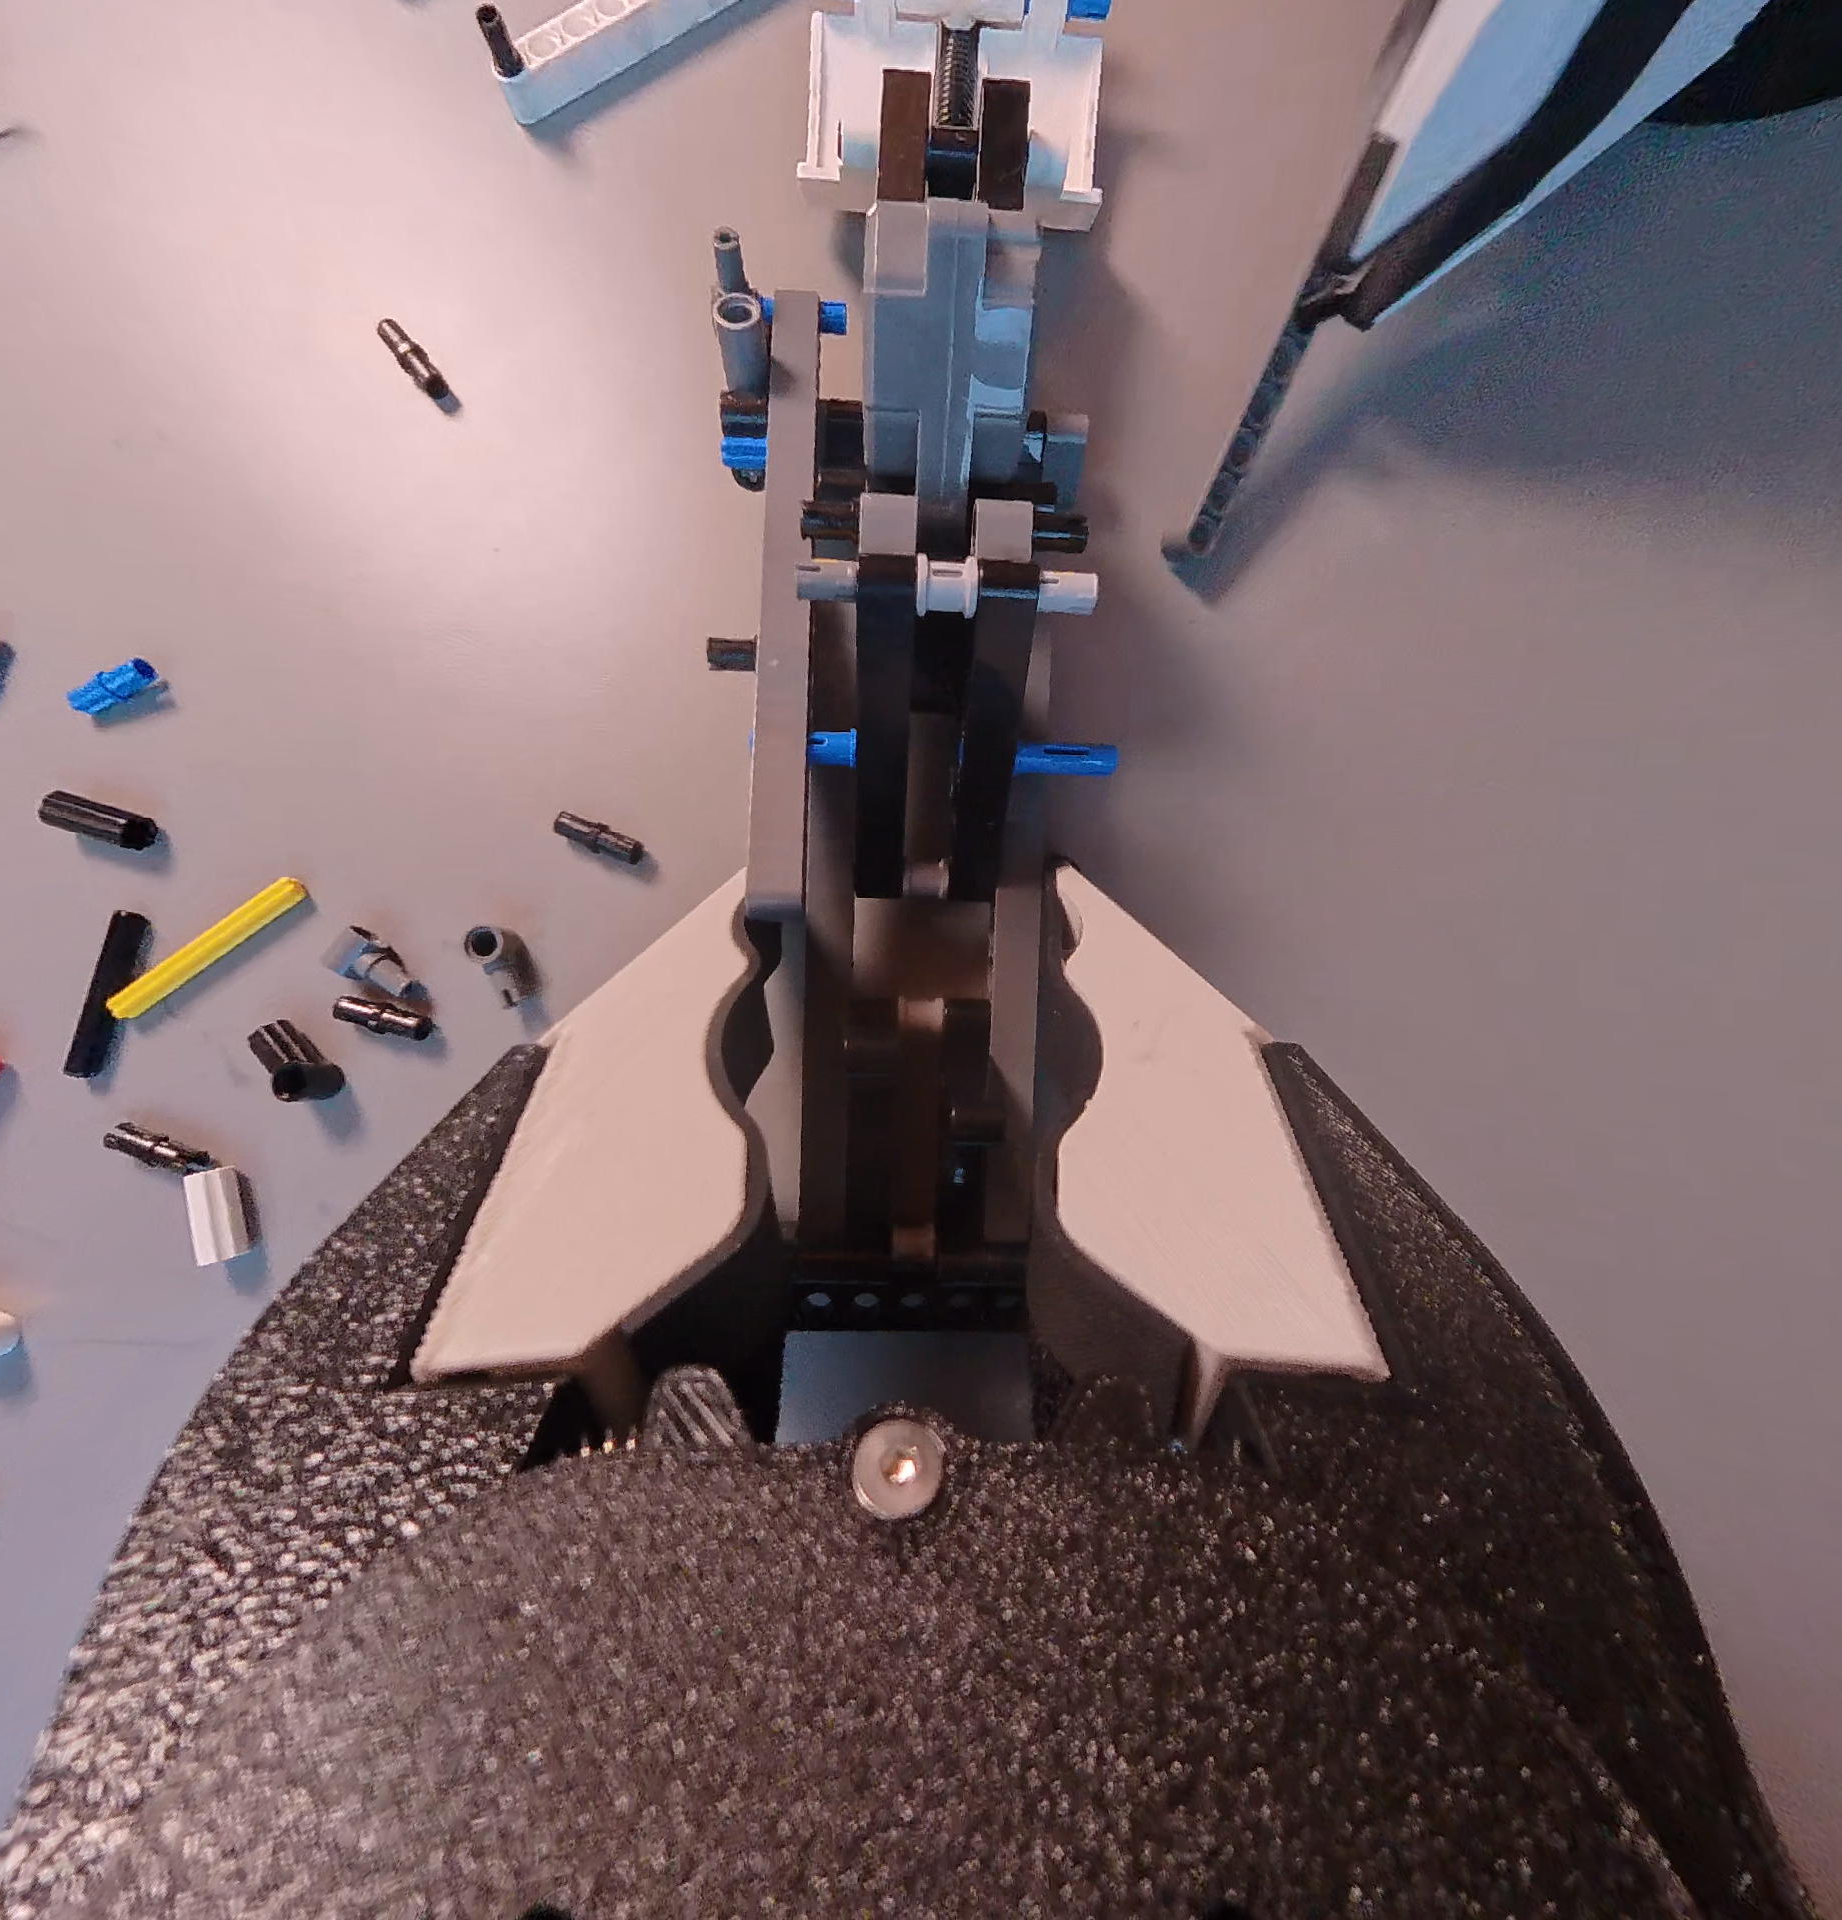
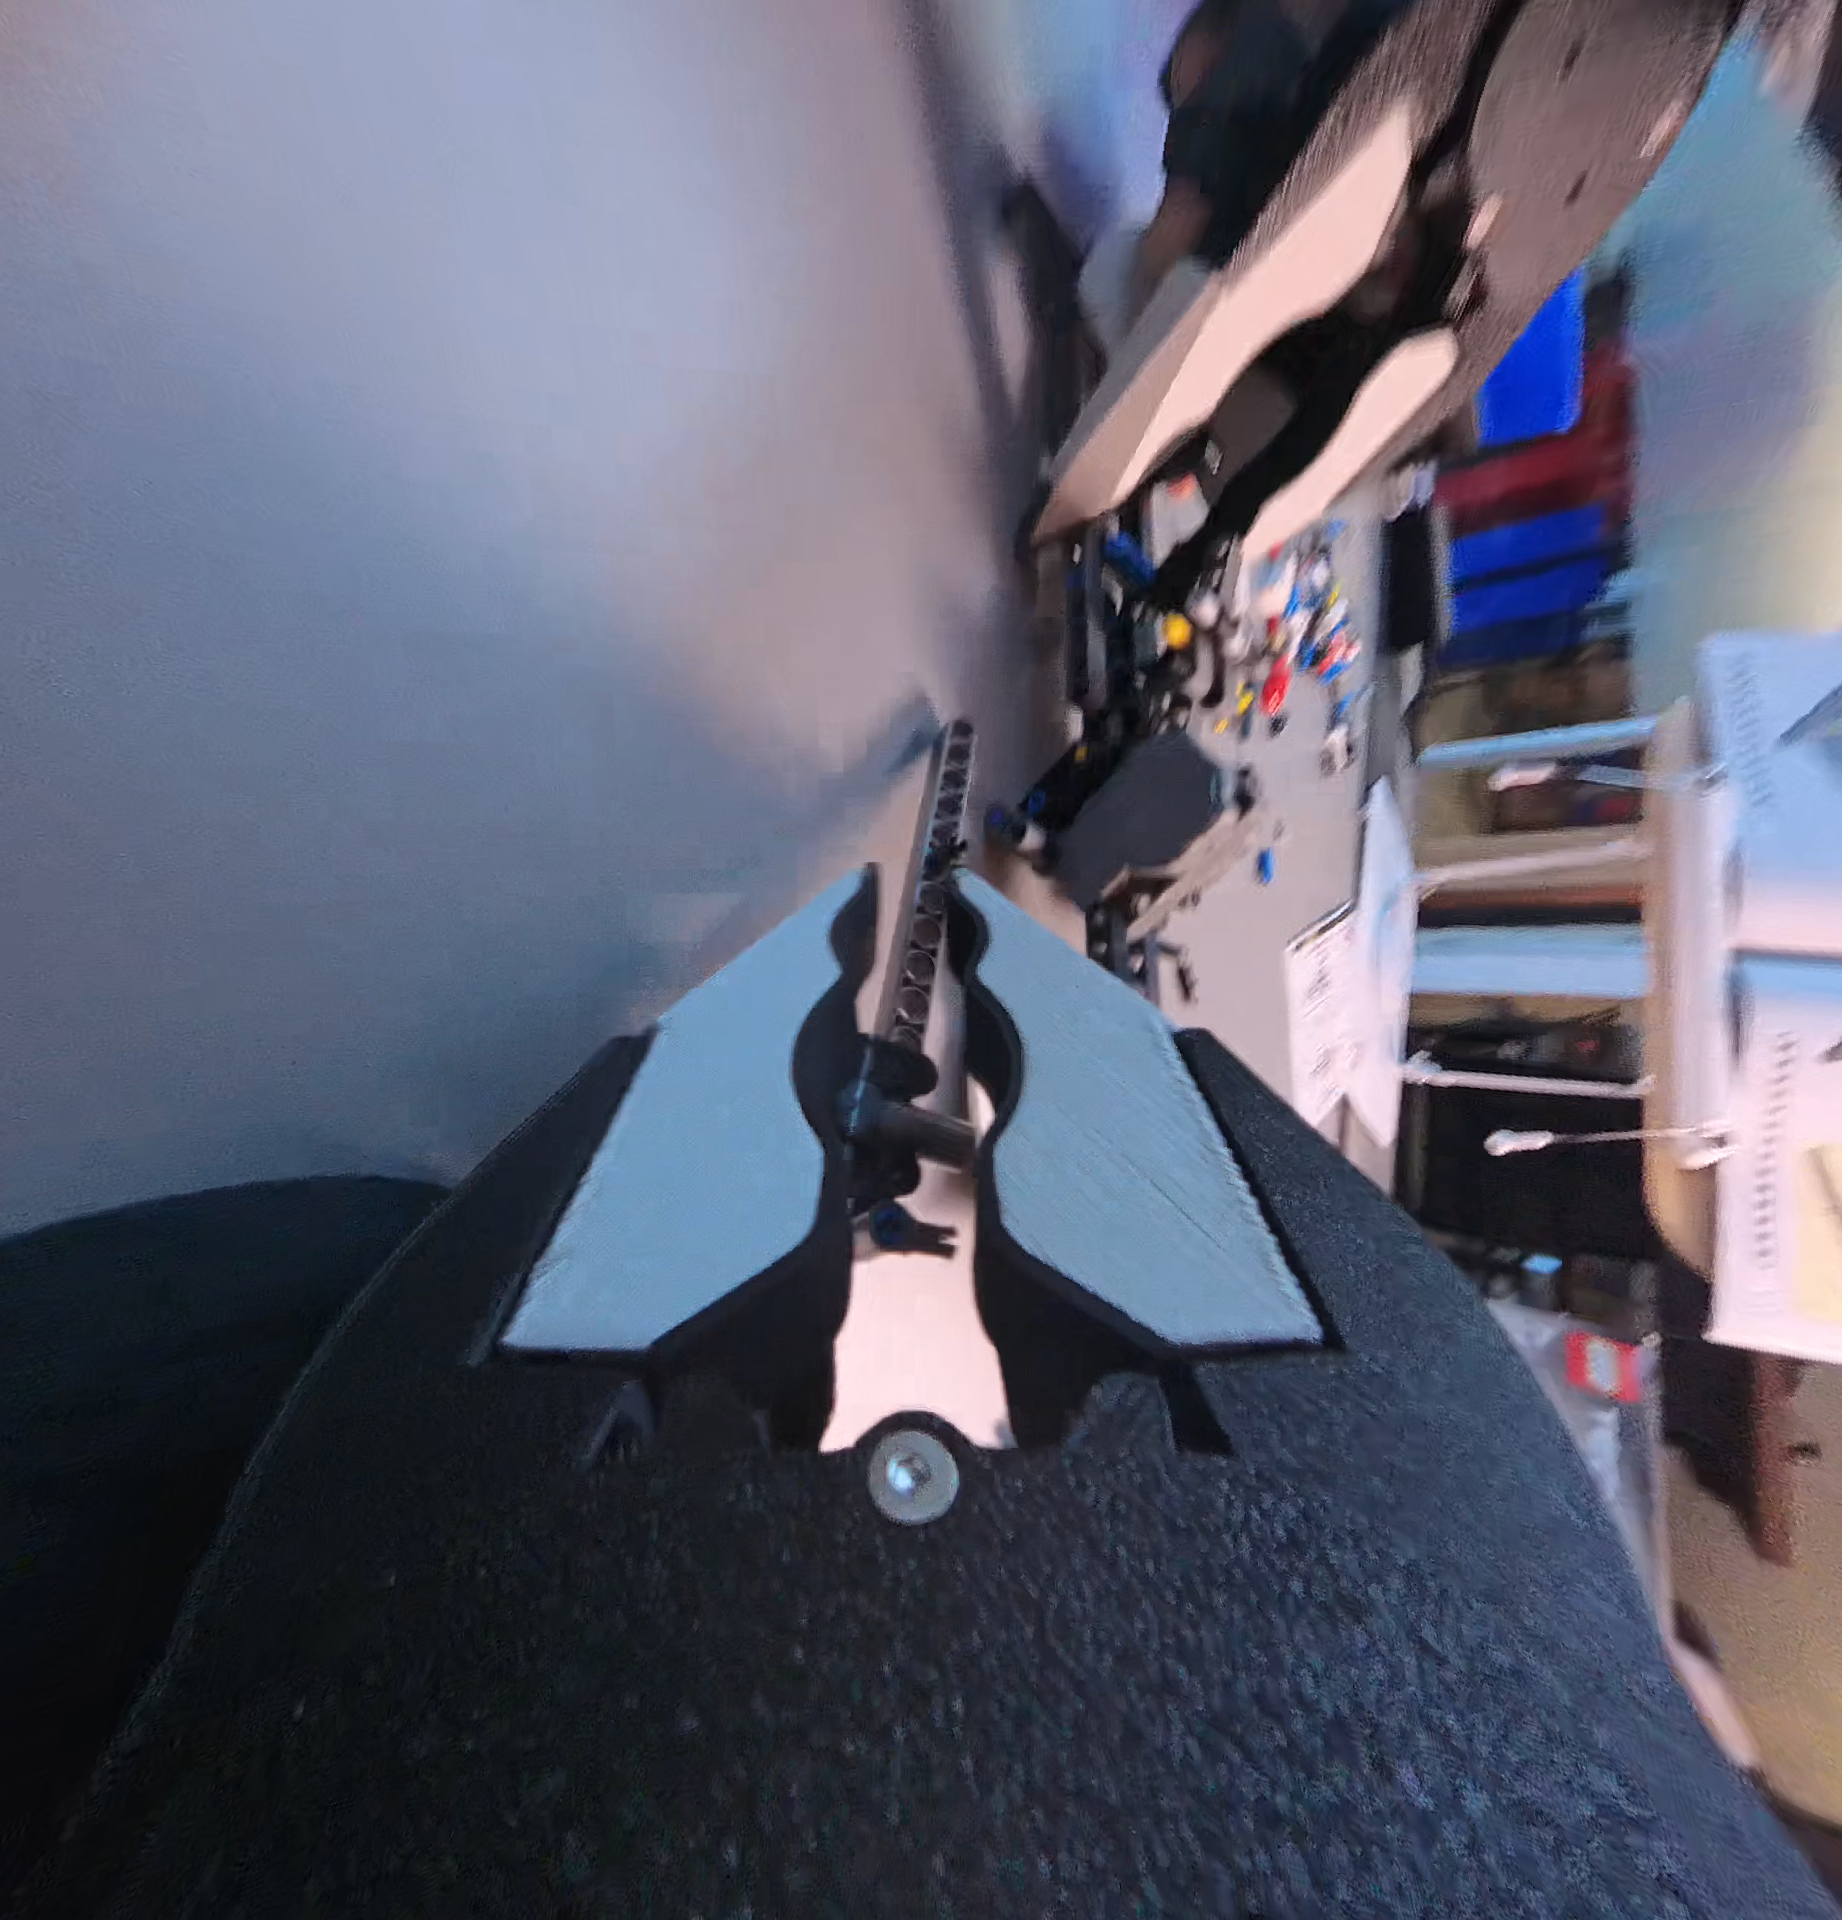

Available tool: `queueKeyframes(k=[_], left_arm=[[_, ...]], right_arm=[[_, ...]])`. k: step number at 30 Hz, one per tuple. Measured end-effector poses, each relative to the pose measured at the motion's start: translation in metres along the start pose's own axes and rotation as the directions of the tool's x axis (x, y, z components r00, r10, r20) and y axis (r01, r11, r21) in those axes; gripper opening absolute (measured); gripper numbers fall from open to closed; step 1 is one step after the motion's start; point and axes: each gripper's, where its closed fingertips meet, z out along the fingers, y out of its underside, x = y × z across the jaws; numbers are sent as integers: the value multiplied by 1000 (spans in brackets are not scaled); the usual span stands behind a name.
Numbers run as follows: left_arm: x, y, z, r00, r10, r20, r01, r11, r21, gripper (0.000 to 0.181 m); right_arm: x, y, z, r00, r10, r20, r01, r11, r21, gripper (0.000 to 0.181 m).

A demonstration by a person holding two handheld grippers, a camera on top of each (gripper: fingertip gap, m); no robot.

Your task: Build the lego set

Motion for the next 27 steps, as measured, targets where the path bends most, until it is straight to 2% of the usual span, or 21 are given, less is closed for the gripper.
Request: queueKeyframes(k=[3,4,7,9,11,13,16,19,22,25,27], left_arm=[[-1,0,0,1000,-26,1,26,1000,14,49],[0,0,0,1000,-26,3,26,1000,17,49],[-1,0,0,1000,-29,5,28,999,34,50],[2,0,0,1000,-22,-15,23,999,48,55],[2,-1,-4,1000,-11,-21,12,998,64,66],[3,-4,-13,1000,5,-25,-3,996,92,70],[1,-15,-32,1000,7,-16,-5,986,165,64],[6,-36,-40,998,-2,-58,16,971,239,55],[7,-45,-28,998,25,-52,-13,976,218,49],[7,-44,-15,998,21,-57,-10,983,181,48],[3,-45,-13,999,7,-44,1,981,193,39]], right_arm=[[4,12,-3,981,162,107,-155,986,-67,46],[5,13,-8,968,212,137,-202,976,-82,52],[17,4,-23,921,356,159,-346,934,-85,52],[34,-3,-22,900,425,98,-418,905,-81,46],[47,-9,-12,879,475,52,-469,879,-89,46],[53,-11,4,856,514,60,-507,856,-103,57],[64,4,28,822,565,79,-556,824,-110,66],[71,10,42,751,637,177,-632,770,-88,53],[74,7,49,744,627,232,-630,774,-70,29],[74,6,50,753,613,238,-619,783,-57,28],[74,6,49,755,613,233,-622,782,-43,27]])
